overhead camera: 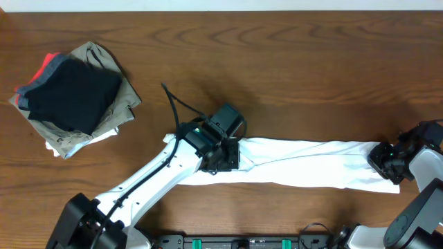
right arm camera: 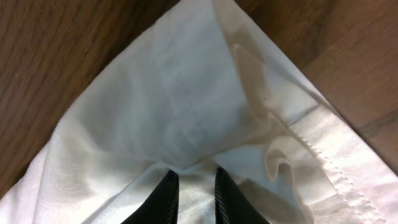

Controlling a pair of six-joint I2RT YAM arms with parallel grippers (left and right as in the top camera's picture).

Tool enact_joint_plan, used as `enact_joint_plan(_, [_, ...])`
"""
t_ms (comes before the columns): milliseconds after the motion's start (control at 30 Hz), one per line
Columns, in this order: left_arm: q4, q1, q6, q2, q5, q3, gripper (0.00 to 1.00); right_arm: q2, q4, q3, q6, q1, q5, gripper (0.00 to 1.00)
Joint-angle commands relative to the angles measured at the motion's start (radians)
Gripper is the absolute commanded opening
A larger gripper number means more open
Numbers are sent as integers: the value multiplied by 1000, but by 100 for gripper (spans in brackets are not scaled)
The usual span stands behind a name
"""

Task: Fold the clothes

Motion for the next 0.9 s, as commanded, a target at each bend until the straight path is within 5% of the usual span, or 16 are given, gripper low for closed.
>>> enact_joint_plan(0, [-12, -7, -109, 8, -37, 6, 9, 5, 0, -14, -10, 9, -5, 19])
enact_joint_plan(667, [10, -88, -198, 111, 90, 6, 9, 5, -1, -14, -10, 9, -5, 19])
enact_joint_plan(867, [179, -89, -196, 200, 86, 6, 9, 5, -1, -14, -10, 9, -5, 19])
